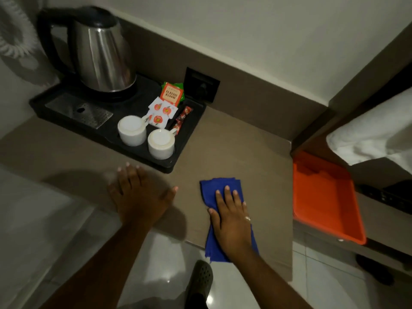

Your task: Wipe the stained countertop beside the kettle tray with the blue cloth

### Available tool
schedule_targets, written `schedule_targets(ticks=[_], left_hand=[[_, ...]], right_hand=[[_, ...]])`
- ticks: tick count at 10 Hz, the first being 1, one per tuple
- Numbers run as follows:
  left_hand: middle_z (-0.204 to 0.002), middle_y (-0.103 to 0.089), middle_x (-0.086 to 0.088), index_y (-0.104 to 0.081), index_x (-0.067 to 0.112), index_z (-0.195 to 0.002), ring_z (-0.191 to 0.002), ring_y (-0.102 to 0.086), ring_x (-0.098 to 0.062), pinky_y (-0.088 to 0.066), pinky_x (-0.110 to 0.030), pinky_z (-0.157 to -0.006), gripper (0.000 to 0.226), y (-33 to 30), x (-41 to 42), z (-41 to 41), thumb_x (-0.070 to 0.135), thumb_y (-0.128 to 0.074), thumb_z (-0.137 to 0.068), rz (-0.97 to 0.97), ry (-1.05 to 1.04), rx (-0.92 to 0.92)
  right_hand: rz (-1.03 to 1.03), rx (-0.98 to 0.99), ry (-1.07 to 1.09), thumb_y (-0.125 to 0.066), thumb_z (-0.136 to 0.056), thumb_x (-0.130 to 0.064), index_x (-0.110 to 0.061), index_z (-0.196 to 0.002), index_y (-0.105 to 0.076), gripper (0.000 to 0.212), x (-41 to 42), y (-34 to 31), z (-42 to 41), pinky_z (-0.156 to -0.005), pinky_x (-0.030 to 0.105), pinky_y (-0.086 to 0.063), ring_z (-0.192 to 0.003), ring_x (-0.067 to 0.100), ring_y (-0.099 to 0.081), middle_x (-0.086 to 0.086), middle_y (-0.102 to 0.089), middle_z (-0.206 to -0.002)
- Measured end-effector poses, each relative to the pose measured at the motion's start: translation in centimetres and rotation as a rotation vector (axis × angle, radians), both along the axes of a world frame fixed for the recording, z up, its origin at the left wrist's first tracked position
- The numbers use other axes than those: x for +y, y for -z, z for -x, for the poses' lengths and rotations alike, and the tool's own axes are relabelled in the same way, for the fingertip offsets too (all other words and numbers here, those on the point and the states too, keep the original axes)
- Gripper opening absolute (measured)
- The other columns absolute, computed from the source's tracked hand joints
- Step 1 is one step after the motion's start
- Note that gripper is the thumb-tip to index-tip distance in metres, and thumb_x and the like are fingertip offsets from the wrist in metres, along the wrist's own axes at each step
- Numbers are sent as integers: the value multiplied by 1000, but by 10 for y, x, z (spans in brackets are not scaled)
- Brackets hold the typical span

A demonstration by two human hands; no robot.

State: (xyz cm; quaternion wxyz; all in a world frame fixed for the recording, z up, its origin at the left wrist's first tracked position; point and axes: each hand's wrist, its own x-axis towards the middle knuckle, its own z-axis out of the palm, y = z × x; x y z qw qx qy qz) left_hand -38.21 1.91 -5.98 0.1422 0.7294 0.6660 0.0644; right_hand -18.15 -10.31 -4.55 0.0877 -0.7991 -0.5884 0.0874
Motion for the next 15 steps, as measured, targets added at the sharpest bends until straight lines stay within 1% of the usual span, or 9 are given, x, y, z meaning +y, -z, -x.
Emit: schedule_targets(ticks=[2, 3, 5, 7, 9, 10, 12, 14, 15], left_hand=[[-148, -38, -33, -35, 0, -144, -138, -32, -50, -24, -72, -107, 107, -12, -51, 9, 83, -28, -78, -10, 114, -81], [-145, -44, -30, -41, 5, -143, -136, -40, -48, -32, -67, -106, 96, -32, -67, -25, 78, -32, -81, -41, 270, -105], [-157, -36, -13, -41, 18, -147, -143, -37, -33, -28, -49, -115, 91, -71, -64, -174, 74, -41, -75, -30, 573, -208], [-146, -50, -22, -50, 9, -139, -132, -51, -41, -37, -55, -109, 89, -63, -56, -319, 69, -47, -74, -12, 941, -92], [-148, -46, -22, -50, 5, -140, -136, -47, -38, -42, -53, -106, 96, -40, -52, -422, 76, -30, -79, 18, 1034, 154], [-164, 3, -18, -2, 6, -155, -153, 2, -33, 3, -48, -121, 105, -21, -47, -438, 79, -16, -81, 50, 1035, 222], [-160, 20, -22, 12, 1, -151, -150, 20, -35, 24, -48, -114, 110, -9, -45, -436, 83, -13, -82, 6, 1062, 373], [-164, 9, -21, 6, 6, -154, -151, 16, -32, 15, -47, -119, 118, -11, -41, -434, 88, 4, -70, 61, 1064, 289], [-163, -17, -22, -19, 7, -154, -152, -14, -35, -9, -52, -122, 114, -20, -38, -417, 88, -4, -76, -30, 1008, 168]], right_hand=[[-174, 308, 217, -50, -97, -15, -19, -139, -45, 43, -30, -9, -12, -115, 26, -17, -138, 17, -34, -1, -41, -147], [-382, 691, 460, -50, -97, -16, -19, -130, -55, 33, -37, -41, -33, -93, 7, -37, -115, 9, -56, -1, -60, -128], [-629, 1064, 901, -50, -97, -30, -20, -115, -63, 24, -75, -80, -144, -66, 33, -48, -82, 24, -63, 9, -69, -100], [-611, 836, 852, -47, -96, -39, -18, -125, -59, 37, -96, -88, -286, -86, 38, -51, -103, 21, -63, 5, -66, -116], [-107, 408, 526, -48, -97, -31, -7, -145, -31, 57, -41, -5, -381, -111, 35, -22, -140, 33, -30, 19, -32, -152], [186, 241, 431, -16, -80, -76, -18, -151, -2, 93, -34, 38, -381, -116, 47, 0, -146, 25, 9, 4, 13, -155], [203, 94, 381, 2, -71, -85, -23, -142, 21, 97, -42, 54, -378, -115, 48, 13, -141, 24, 25, 4, 26, -152], [211, 173, 399, 0, -68, -86, -19, -148, 14, 105, -43, 42, -380, -115, 46, 13, -143, 22, 22, 5, 20, -156], [130, 208, 437, -6, -69, -86, -14, -150, 7, 108, -49, 27, -370, -114, 42, 9, -145, 23, 14, 8, 12, -159]])
